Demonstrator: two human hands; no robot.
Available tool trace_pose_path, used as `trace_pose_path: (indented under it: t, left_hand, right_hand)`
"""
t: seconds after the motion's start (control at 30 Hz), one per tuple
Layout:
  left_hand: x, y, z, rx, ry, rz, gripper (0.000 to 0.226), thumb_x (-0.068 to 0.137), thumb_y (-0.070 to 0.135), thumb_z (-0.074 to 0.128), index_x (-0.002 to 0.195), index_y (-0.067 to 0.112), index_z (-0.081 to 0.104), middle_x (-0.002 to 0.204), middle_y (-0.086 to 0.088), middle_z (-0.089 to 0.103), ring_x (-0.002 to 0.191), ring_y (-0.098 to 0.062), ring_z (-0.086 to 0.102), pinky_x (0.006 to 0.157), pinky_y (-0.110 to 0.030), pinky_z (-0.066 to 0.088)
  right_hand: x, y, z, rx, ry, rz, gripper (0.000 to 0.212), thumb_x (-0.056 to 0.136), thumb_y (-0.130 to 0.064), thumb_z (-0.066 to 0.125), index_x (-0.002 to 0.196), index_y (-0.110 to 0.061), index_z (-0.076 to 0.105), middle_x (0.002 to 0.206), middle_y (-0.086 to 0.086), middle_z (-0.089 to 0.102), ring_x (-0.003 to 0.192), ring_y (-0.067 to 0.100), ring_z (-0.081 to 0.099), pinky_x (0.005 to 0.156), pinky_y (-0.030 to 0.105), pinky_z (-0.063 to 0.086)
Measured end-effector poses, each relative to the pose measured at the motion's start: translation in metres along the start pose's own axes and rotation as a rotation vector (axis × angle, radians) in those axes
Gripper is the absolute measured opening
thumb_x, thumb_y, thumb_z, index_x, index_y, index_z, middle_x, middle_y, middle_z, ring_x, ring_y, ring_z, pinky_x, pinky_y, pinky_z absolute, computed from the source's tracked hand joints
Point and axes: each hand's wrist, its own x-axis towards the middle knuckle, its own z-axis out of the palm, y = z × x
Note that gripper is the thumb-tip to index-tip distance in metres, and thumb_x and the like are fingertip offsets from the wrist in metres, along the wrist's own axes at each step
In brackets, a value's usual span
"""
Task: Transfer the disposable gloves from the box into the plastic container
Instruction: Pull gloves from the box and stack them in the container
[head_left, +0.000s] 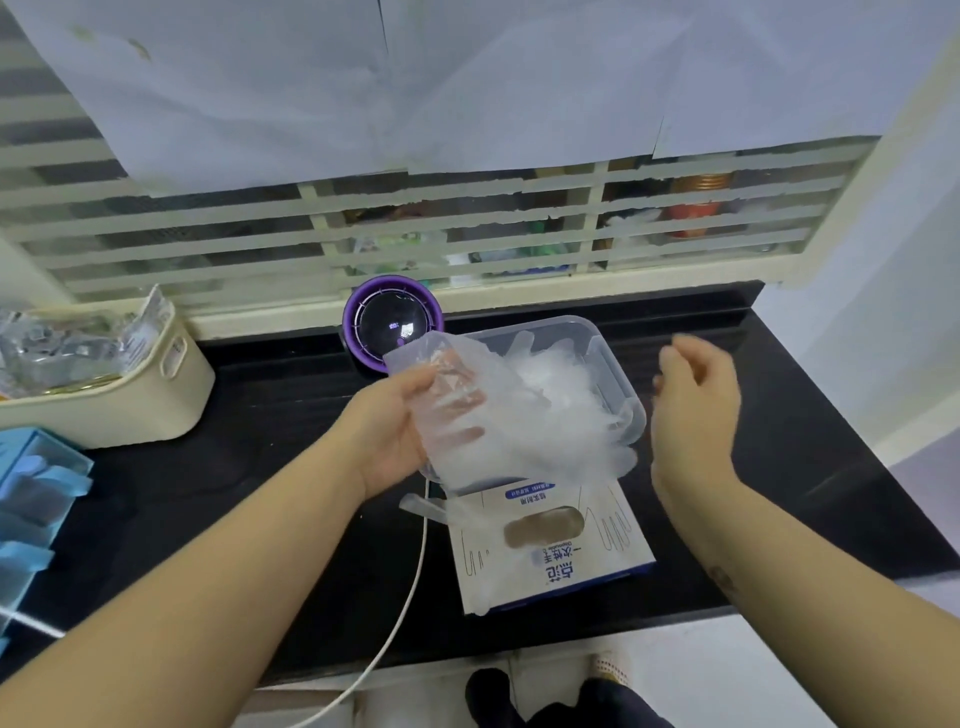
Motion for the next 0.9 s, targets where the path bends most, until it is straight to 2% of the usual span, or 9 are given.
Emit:
trace_pose_path:
  t: [0.07, 0.2, 0.33, 0.4, 0.5, 0.63, 0.77, 0.83, 0.9]
  left_hand:
    - [0.009, 0.003, 0.002, 0.061, -0.022, -0.030, 0.027, 0.100, 0.016, 0.043, 0.117, 0.005, 0.061, 0.110, -0.016, 0.070, 0.103, -0.031, 0.067, 0.082, -0.052, 0.055]
    - [0.028, 0.005, 0.015, 0.126, -0.136, -0.084, 0.034, 0.101, 0.021, 0.038, 0.124, 0.005, 0.059, 0.118, -0.015, 0.068, 0.104, -0.029, 0.066, 0.085, -0.052, 0.054]
    - [0.040, 0.007, 0.022, 0.163, -0.228, -0.114, 0.036, 0.096, 0.020, 0.041, 0.125, 0.011, 0.059, 0.122, -0.011, 0.066, 0.108, -0.030, 0.065, 0.092, -0.056, 0.050]
    - [0.044, 0.011, 0.024, 0.249, -0.256, -0.115, 0.036, 0.098, 0.021, 0.038, 0.125, 0.015, 0.060, 0.123, -0.009, 0.066, 0.114, -0.029, 0.062, 0.095, -0.054, 0.048]
    - [0.052, 0.022, 0.027, 0.373, -0.249, -0.074, 0.033, 0.098, 0.022, 0.040, 0.121, 0.017, 0.063, 0.122, -0.007, 0.067, 0.110, -0.025, 0.063, 0.096, -0.050, 0.047]
    - [0.056, 0.045, 0.035, 0.614, -0.171, 0.019, 0.025, 0.098, 0.023, 0.049, 0.114, 0.017, 0.068, 0.107, -0.006, 0.065, 0.102, -0.024, 0.059, 0.092, -0.042, 0.047]
    - [0.061, 0.061, 0.049, 1.223, 0.091, 0.550, 0.030, 0.102, 0.031, 0.043, 0.121, 0.022, 0.065, 0.108, 0.002, 0.062, 0.078, -0.014, 0.056, 0.077, -0.018, 0.043]
    - [0.060, 0.063, 0.050, 1.300, 0.199, 0.943, 0.030, 0.102, 0.026, 0.042, 0.121, 0.022, 0.065, 0.106, 0.003, 0.058, 0.086, -0.010, 0.047, 0.072, -0.006, 0.034]
    - [0.059, 0.058, 0.040, 1.388, 0.192, 1.292, 0.031, 0.098, 0.020, 0.046, 0.121, 0.020, 0.066, 0.105, 0.001, 0.055, 0.094, -0.010, 0.042, 0.078, -0.009, 0.033]
  right_hand:
    - [-0.002, -0.017, 0.005, -0.142, -0.198, -0.340, 0.016, 0.092, -0.011, 0.052, 0.102, -0.023, 0.059, 0.096, -0.010, 0.059, 0.083, -0.002, 0.054, 0.073, 0.010, 0.045]
    - [0.001, -0.016, 0.022, -0.530, -0.679, -0.610, 0.023, 0.088, -0.015, 0.062, 0.106, -0.028, 0.058, 0.104, -0.019, 0.055, 0.093, -0.003, 0.050, 0.084, 0.011, 0.041]
    - [0.028, -0.006, 0.030, -0.722, -0.750, -0.659, 0.086, 0.076, -0.036, 0.076, 0.147, -0.020, 0.029, 0.149, -0.002, 0.034, 0.135, 0.015, 0.027, 0.111, 0.030, 0.022]
    - [0.048, -0.011, 0.038, -0.774, -0.790, -0.631, 0.074, 0.080, -0.035, 0.073, 0.143, -0.022, 0.037, 0.138, -0.004, 0.049, 0.124, 0.013, 0.044, 0.108, 0.032, 0.035]
    - [0.072, -0.024, 0.047, -0.786, -0.754, -0.674, 0.026, 0.091, -0.014, 0.056, 0.115, -0.017, 0.066, 0.106, -0.004, 0.068, 0.093, 0.011, 0.060, 0.089, 0.034, 0.051]
    - [0.097, -0.041, 0.057, -0.802, -0.717, -0.652, 0.027, 0.093, -0.007, 0.048, 0.108, -0.012, 0.069, 0.098, -0.002, 0.066, 0.072, 0.000, 0.052, 0.072, 0.007, 0.044]
    - [0.105, -0.066, 0.059, -0.619, -0.560, -0.691, 0.022, 0.093, -0.008, 0.050, 0.101, -0.014, 0.069, 0.090, -0.004, 0.066, 0.066, -0.002, 0.053, 0.072, 0.010, 0.042]
    - [0.100, -0.080, 0.052, -0.470, -0.444, -0.826, 0.021, 0.089, -0.006, 0.050, 0.090, -0.016, 0.068, 0.083, -0.011, 0.061, 0.070, -0.005, 0.052, 0.069, 0.004, 0.035]
    - [0.088, -0.085, 0.043, -0.429, -0.423, -1.011, 0.019, 0.083, -0.004, 0.049, 0.081, -0.011, 0.067, 0.080, -0.005, 0.061, 0.079, 0.005, 0.052, 0.072, 0.009, 0.037]
